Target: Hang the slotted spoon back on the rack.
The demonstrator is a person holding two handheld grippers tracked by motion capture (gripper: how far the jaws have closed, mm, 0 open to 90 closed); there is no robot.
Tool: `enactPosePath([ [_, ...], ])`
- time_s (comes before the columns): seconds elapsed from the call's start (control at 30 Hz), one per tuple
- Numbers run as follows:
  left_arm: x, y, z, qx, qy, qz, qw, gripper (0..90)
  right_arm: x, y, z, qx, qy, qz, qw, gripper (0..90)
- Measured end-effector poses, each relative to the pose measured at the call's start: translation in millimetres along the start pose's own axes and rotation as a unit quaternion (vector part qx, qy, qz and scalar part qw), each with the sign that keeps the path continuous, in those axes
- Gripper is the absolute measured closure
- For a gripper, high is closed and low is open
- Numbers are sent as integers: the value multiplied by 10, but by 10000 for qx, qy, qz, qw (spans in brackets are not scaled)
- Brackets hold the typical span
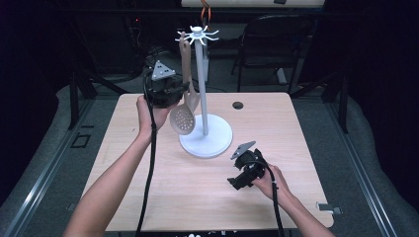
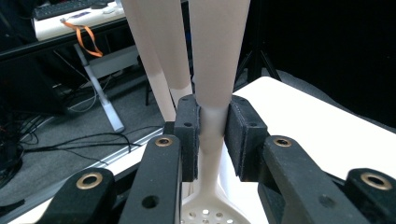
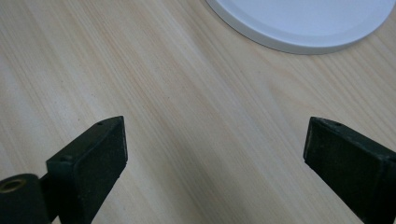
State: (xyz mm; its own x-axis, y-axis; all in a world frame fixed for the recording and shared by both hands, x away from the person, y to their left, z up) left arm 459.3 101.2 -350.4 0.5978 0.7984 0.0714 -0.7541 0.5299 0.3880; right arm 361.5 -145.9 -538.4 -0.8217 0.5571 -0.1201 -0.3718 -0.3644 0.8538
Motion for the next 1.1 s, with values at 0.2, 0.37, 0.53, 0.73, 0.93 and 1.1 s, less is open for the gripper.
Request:
enactPosePath([
  [0.2,4,-41,26,68,-8,35,10000,750,12,-14,1,-101,-77,49,9999,57],
  [0.37,10,-89,27,120,-5,-12,9999,749,12,-16,1,-101,-80,57,9999,57],
  [0.53,14,-135,27,150,19,-27,9999,749,8,-20,1,-83,-66,73,9999,57],
  [0.73,9,-174,40,159,36,-91,9998,747,13,-24,3,-95,-69,61,9999,57],
  [0.93,8,-190,32,187,71,-63,9998,742,12,-11,5,-32,-22,50,10000,57],
  [1.1,3,-158,-11,78,139,-28,9999,701,13,-9,4,-55,-32,55,10000,57],
])
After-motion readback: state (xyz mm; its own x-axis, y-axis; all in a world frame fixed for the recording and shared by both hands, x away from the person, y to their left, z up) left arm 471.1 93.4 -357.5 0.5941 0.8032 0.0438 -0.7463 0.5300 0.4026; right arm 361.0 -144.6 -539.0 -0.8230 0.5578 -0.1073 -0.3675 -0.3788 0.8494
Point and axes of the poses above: each handheld gripper's, and its own axes: y roughly backward along the jaws, z roughly out of its top, x roughly to its left, the point moved 3 cm from there along -y, roughly forward along the jaws, and after that the axes turned 2 degrees about y, right-handed, at the moved point
